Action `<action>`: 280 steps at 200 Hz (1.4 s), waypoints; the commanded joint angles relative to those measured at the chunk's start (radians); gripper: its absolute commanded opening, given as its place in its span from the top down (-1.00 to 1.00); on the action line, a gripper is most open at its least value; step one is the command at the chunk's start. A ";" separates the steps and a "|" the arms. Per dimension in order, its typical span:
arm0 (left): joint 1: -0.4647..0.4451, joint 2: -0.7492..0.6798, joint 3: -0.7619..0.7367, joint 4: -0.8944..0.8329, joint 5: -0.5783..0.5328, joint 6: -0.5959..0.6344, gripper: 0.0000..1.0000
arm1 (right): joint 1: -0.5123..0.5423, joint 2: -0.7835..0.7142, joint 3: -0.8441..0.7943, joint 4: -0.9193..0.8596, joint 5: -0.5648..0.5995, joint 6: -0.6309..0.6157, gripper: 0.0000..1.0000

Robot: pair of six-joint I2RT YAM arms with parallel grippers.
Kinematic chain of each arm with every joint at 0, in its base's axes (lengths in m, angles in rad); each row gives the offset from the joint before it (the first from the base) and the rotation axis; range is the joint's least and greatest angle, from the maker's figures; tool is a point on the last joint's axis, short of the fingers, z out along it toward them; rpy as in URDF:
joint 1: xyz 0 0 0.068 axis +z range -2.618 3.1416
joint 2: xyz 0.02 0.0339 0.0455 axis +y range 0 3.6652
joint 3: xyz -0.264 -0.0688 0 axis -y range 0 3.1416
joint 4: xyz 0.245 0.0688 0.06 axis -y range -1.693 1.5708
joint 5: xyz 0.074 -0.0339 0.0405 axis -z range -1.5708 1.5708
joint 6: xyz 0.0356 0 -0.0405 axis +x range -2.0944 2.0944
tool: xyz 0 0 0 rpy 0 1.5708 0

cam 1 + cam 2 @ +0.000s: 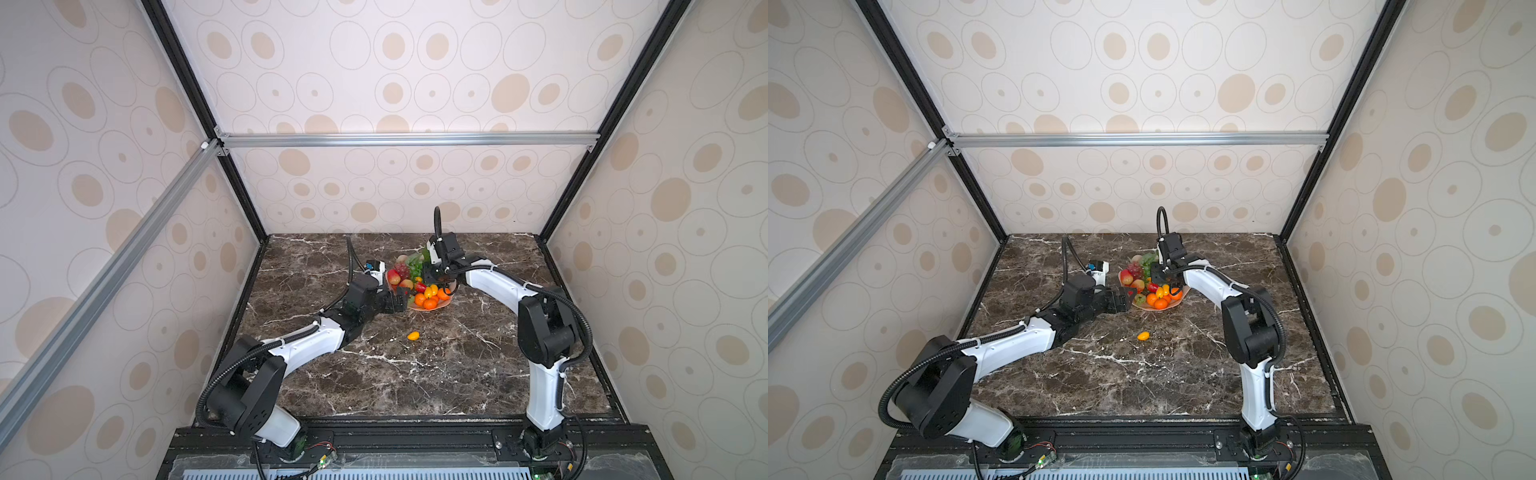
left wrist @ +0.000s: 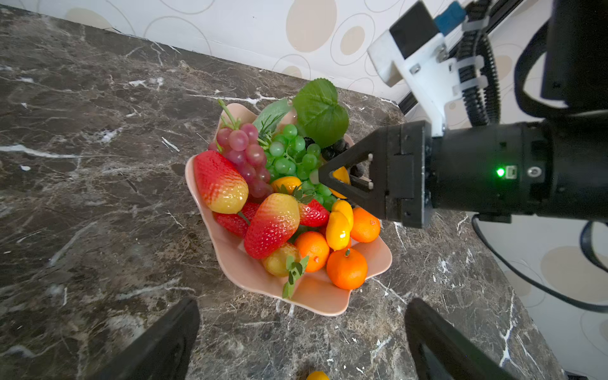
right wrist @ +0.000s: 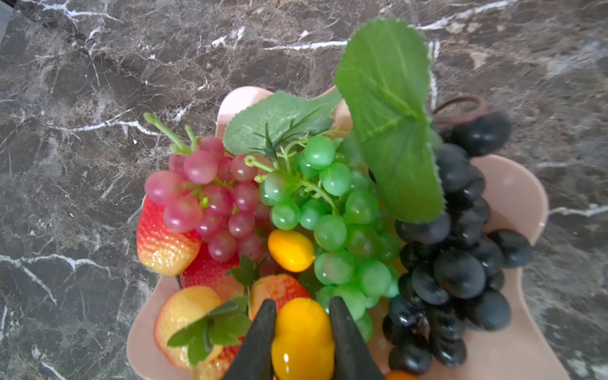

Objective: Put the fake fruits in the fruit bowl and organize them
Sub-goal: 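Open the right gripper to drop the yellow fruit into the bowl, then swing the right gripper back to the last yellow fruit on the table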

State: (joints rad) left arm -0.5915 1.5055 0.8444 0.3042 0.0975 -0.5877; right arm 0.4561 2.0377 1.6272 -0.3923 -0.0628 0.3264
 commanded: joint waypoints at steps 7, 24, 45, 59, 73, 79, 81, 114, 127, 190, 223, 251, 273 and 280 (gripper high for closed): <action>0.010 -0.031 0.015 -0.013 -0.002 -0.012 -0.96 | -0.002 0.045 0.059 -0.062 -0.022 -0.022 0.42; 0.012 -0.036 0.014 -0.017 -0.002 -0.011 -0.97 | -0.002 0.058 0.068 -0.066 -0.028 -0.021 0.38; 0.018 -0.044 0.006 -0.017 -0.002 -0.009 -0.96 | -0.002 0.066 0.075 -0.066 -0.034 -0.021 0.26; 0.019 -0.047 0.004 -0.017 -0.001 -0.009 -0.97 | -0.002 0.068 0.083 -0.069 -0.035 -0.021 0.21; 0.020 -0.052 -0.002 -0.017 -0.001 -0.011 -0.96 | -0.002 0.065 0.091 -0.073 -0.036 -0.025 0.13; 0.020 -0.057 -0.005 -0.017 -0.001 -0.011 -0.97 | -0.002 0.063 0.096 -0.076 -0.036 -0.026 0.11; 0.021 -0.057 -0.006 -0.017 -0.001 -0.011 -0.97 | -0.002 0.061 0.097 -0.078 -0.036 -0.027 0.10; 0.022 -0.085 -0.016 -0.042 -0.001 -0.001 -0.97 | -0.002 0.015 0.088 -0.081 -0.026 -0.034 0.06; 0.021 -0.104 -0.022 -0.061 0.000 0.007 -0.96 | -0.002 -0.021 0.069 -0.075 -0.020 -0.034 0.02; 0.000 -0.260 -0.124 -0.184 -0.021 0.041 -0.97 | 0.061 -0.312 -0.237 0.018 0.066 0.023 -0.06; -0.028 -0.341 -0.214 -0.203 -0.019 0.015 -0.96 | 0.153 -0.458 -0.450 0.063 0.152 0.093 -0.05; -0.060 -0.388 -0.272 -0.202 -0.023 -0.007 -0.97 | 0.233 -0.515 -0.567 0.082 0.162 0.121 -0.01; -0.083 -0.412 -0.312 -0.185 -0.027 -0.024 -0.97 | 0.272 -0.502 -0.622 0.121 0.096 0.096 0.02; -0.086 -0.416 -0.325 -0.176 -0.024 -0.030 -0.97 | 0.280 -0.489 -0.626 0.130 0.064 0.066 0.02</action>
State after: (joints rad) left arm -0.6582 1.1187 0.5461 0.1177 0.0837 -0.5888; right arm 0.7105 1.5425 1.0340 -0.3130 0.0547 0.4187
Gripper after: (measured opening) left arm 0.983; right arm 0.491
